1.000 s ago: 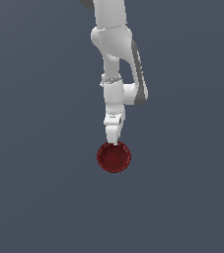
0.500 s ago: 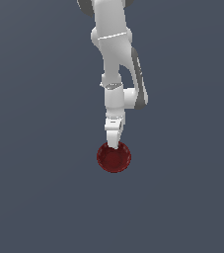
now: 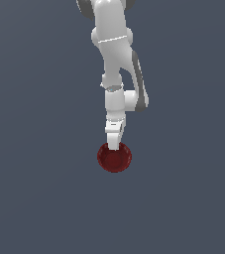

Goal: Pick up the object and move it to a goal position.

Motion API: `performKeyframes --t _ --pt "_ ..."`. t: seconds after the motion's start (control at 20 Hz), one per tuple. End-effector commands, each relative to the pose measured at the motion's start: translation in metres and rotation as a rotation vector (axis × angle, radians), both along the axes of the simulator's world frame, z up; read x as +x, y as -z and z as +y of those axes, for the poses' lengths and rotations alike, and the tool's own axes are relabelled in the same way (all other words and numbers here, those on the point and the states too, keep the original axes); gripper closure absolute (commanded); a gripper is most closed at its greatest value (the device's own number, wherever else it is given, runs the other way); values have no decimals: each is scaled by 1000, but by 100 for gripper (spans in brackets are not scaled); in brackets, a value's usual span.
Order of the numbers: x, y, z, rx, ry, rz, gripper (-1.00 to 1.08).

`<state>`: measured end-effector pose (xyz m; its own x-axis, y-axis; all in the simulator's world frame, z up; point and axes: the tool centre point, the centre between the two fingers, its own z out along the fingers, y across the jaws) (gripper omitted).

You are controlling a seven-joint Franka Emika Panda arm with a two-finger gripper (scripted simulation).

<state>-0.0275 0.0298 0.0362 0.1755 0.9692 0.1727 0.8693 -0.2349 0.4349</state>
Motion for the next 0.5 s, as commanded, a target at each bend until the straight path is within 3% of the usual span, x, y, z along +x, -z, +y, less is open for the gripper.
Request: performKeyframes --t 0.0,0.45 --pt "0 0 0 0 -1 1 108" --pt "0 -2 -2 1 0 0 108"
